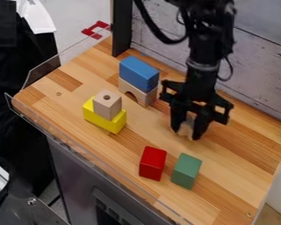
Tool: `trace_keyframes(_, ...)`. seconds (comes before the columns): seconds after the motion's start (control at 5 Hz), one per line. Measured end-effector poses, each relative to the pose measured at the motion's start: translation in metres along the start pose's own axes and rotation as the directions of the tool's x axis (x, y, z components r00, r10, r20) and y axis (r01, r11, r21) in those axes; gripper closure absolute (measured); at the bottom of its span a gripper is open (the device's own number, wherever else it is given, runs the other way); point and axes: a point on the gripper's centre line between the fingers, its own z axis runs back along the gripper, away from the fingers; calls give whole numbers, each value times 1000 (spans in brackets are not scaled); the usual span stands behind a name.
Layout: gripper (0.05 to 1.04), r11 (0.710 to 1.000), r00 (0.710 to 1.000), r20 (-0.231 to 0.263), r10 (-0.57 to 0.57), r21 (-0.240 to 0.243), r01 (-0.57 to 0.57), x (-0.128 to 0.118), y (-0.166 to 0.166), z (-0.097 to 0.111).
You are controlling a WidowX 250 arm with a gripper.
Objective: Move the plus in the middle of the table
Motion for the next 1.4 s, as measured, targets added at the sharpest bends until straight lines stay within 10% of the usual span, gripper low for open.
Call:
trace_keyframes(0.2, 567, 1000, 1000, 19, 14, -1, -14, 2, 0, -1)
trace_keyframes(0.6, 79, 1000, 1000, -6, 19, 1, -19, -5, 1, 8)
trace_keyframes(1.0, 83, 1000, 991, 130, -16, 16, 14, -22, 0, 92)
trace_keyframes(1.4, 83, 998, 998, 48, 32, 43, -34, -51, 8, 86)
